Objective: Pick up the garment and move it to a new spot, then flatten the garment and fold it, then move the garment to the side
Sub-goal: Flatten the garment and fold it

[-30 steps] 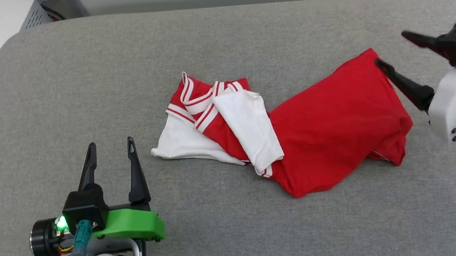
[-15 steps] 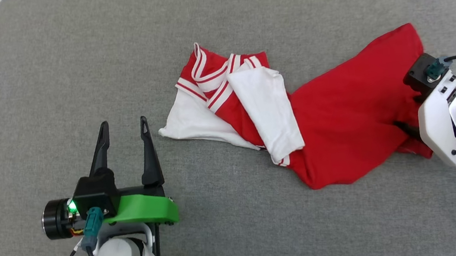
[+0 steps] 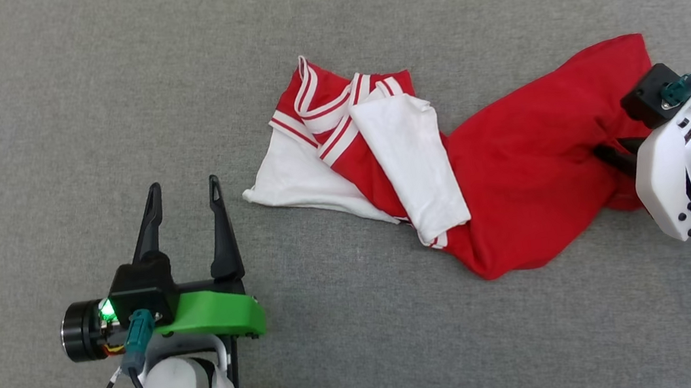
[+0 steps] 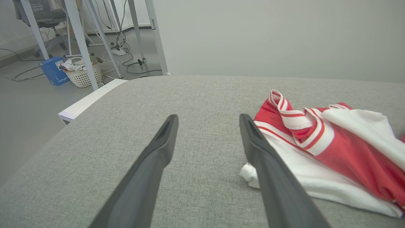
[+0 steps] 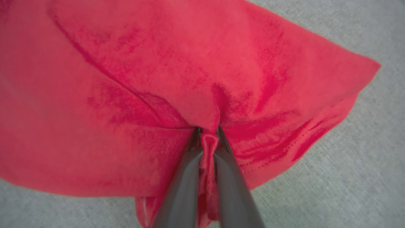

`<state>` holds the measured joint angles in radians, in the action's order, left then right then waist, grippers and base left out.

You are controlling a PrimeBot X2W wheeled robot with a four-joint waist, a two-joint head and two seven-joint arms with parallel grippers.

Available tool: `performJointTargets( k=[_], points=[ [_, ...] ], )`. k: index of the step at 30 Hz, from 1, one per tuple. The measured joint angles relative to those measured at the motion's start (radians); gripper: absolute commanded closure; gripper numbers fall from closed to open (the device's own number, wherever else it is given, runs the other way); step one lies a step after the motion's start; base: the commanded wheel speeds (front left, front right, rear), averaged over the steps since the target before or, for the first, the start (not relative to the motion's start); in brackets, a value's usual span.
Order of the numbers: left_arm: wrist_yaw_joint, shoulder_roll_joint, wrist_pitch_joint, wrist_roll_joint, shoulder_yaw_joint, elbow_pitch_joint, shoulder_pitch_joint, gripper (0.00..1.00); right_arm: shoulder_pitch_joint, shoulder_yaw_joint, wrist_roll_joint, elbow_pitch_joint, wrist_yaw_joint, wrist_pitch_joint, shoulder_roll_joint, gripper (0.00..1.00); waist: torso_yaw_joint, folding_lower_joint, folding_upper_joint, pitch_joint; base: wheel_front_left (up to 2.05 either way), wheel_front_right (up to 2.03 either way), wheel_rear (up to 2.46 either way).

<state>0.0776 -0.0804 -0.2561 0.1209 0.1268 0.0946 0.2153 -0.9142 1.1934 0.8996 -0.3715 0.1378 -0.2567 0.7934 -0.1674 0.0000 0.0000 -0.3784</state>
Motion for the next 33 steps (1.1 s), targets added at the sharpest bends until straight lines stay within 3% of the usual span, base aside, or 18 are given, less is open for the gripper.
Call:
performJointTargets(
  k=[4,9,14,19,23,31,33],
  points=[
    [-0.009,0.003,0.0,-0.01,-0.023,0.006,-0.026,0.0,0.018,-0.025,0.019,0.039,-0.005,0.076,0.026,1.0,0.024,0.0,0.0,0.042,0.0,0.0,0.0],
    [-0.017,0.009,0.0,-0.023,-0.038,0.009,-0.061,0.0,0.106,-0.089,0.033,0.135,-0.005,0.103,0.121,1.0,0.055,0.0,0.0,0.096,0.0,0.0,0.0],
    [-0.022,0.012,0.0,-0.026,-0.046,0.009,-0.087,0.0,0.285,-0.19,0.049,0.245,-0.005,0.108,0.17,1.0,0.089,0.0,0.0,0.139,0.0,0.0,0.0],
    [-0.031,0.015,0.0,-0.033,-0.051,0.01,-0.099,0.0,0.496,-0.328,0.051,0.319,-0.005,0.11,0.179,1.0,0.111,0.0,0.0,0.168,0.0,0.0,0.0],
    [-0.039,0.017,0.0,-0.037,-0.057,0.012,-0.106,0.0,0.684,-0.448,0.045,0.349,-0.005,0.094,0.149,1.0,0.118,0.0,0.0001,0.18,0.0,0.0,0.0],
    [-0.048,0.019,0.0,-0.044,-0.059,0.022,-0.107,0.0,0.957,-0.617,-0.059,0.307,-0.006,0.041,-0.017,1.0,0.11,0.0,0.0,0.178,0.0,0.0,0.0],
    [-0.049,0.019,0.0,-0.05,-0.06,0.025,-0.107,0.0,0.973,-0.658,-0.09,0.304,-0.005,0.041,-0.05,0.58,0.11,0.0,0.0,0.179,0.0,0.0,0.0]
  ],
)
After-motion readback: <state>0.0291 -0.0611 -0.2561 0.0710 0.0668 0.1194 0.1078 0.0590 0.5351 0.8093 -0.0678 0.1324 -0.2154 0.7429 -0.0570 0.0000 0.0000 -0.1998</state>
